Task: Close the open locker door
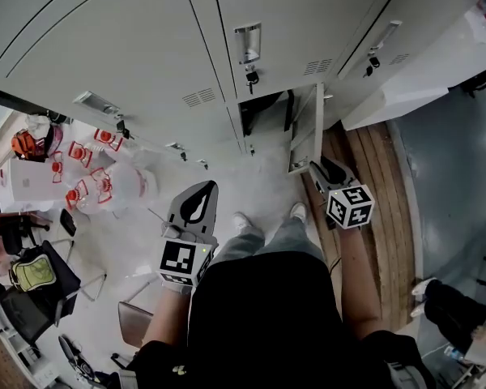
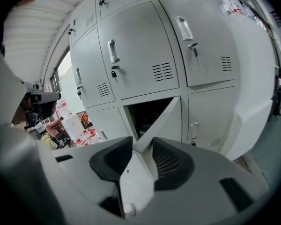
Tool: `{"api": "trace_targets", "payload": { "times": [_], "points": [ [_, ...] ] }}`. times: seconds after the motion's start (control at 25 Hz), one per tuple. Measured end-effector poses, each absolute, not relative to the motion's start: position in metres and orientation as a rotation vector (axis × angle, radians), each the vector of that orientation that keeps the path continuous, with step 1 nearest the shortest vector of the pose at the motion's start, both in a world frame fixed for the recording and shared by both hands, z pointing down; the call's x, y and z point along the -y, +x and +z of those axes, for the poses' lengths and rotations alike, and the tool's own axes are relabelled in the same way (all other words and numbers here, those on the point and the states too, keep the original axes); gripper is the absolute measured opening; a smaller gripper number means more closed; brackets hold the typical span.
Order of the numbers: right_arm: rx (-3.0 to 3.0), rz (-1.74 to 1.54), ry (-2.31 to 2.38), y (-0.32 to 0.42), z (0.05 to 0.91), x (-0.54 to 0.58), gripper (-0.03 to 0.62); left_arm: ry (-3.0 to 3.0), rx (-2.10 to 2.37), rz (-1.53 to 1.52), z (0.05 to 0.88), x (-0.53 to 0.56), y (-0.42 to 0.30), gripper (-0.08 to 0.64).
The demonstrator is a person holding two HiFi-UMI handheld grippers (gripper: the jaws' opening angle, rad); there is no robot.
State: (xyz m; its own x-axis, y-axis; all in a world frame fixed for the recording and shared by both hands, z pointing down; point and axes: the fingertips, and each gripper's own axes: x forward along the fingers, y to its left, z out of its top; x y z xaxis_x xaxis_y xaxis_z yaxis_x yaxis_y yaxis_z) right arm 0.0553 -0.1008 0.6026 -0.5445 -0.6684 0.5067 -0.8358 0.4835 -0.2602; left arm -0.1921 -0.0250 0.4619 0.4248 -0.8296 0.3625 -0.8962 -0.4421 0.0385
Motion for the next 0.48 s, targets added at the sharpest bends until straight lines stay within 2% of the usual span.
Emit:
{"api": "trace_targets", "payload": {
  "times": [0.48],
  "points": [
    [2.493,0.642,1.205,-0.035,0.601,0.125,0.150,2.379,1.635,0.437,0.461,0.013,-0.259,0.021]
  ]
}}
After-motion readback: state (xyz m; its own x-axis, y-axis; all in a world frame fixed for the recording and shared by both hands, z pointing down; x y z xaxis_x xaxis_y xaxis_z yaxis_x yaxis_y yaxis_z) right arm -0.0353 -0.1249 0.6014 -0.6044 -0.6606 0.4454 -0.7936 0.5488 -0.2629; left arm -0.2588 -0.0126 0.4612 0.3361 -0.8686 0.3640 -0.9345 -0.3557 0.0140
